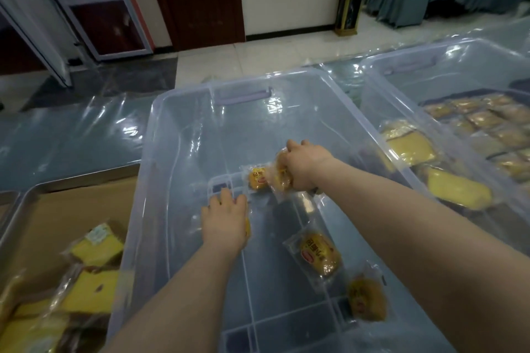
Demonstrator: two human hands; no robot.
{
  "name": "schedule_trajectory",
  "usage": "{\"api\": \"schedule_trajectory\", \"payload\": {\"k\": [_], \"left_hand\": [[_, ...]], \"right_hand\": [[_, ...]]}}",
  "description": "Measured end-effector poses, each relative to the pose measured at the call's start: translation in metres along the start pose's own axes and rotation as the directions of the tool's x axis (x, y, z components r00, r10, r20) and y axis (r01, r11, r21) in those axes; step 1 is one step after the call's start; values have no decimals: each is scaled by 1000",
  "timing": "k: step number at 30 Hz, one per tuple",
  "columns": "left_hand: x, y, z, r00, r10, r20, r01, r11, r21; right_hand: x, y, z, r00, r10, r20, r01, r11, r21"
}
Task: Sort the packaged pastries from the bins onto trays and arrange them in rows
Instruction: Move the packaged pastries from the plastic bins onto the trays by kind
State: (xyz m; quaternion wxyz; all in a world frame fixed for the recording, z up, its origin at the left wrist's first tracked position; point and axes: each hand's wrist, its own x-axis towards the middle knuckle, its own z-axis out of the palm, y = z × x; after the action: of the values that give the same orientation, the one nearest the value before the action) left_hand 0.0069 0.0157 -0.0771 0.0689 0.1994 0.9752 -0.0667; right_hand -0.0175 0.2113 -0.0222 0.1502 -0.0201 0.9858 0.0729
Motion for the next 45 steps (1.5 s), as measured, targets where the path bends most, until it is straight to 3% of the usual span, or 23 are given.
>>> {"api": "schedule_trajectory", "payload": {"k": [6,10,12,14,16,20,23,28,32,38,42,45], "left_hand": [[-21,4,-60,990,25,-137,-29,999,-31],[-46,-3,-107,941,63,-333,-110,986,-122],[-69,-16,-131,846,65,-529,-182,968,-171],[-100,-42,-150,706,18,-708,-207,961,-182],[-134,-81,-160,613,-68,-787,-171,961,-216],[-207,-175,-155,610,-224,-760,-42,949,-314],[-271,-245,-138,562,-344,-753,31,918,-396],[-390,-370,-83,507,-417,-754,121,901,-417],[-481,-465,-24,465,-571,-677,264,819,-509],[-573,-576,43,384,-747,-543,412,665,-623],[-600,-632,76,289,-836,-466,493,547,-677],[-604,-668,100,281,-867,-412,542,498,-677]], "right_hand": [[-46,-3,-40,974,35,-222,-3,990,141],[-92,-5,-57,938,108,-331,-25,970,243],[-114,-13,-71,917,115,-382,-13,966,259],[-134,-27,-90,890,104,-444,22,963,270],[-149,-51,-111,854,91,-512,64,959,277],[-170,-136,-150,778,-15,-628,224,941,255],[-183,-227,-169,705,-112,-700,364,905,222],[-197,-397,-170,603,-260,-754,558,813,166],[-200,-521,-162,587,-381,-714,652,745,140],[-199,-661,-158,626,-487,-609,709,682,183],[-175,-737,-142,641,-509,-575,746,591,308],[-144,-798,-119,670,-514,-536,738,539,405]]}}
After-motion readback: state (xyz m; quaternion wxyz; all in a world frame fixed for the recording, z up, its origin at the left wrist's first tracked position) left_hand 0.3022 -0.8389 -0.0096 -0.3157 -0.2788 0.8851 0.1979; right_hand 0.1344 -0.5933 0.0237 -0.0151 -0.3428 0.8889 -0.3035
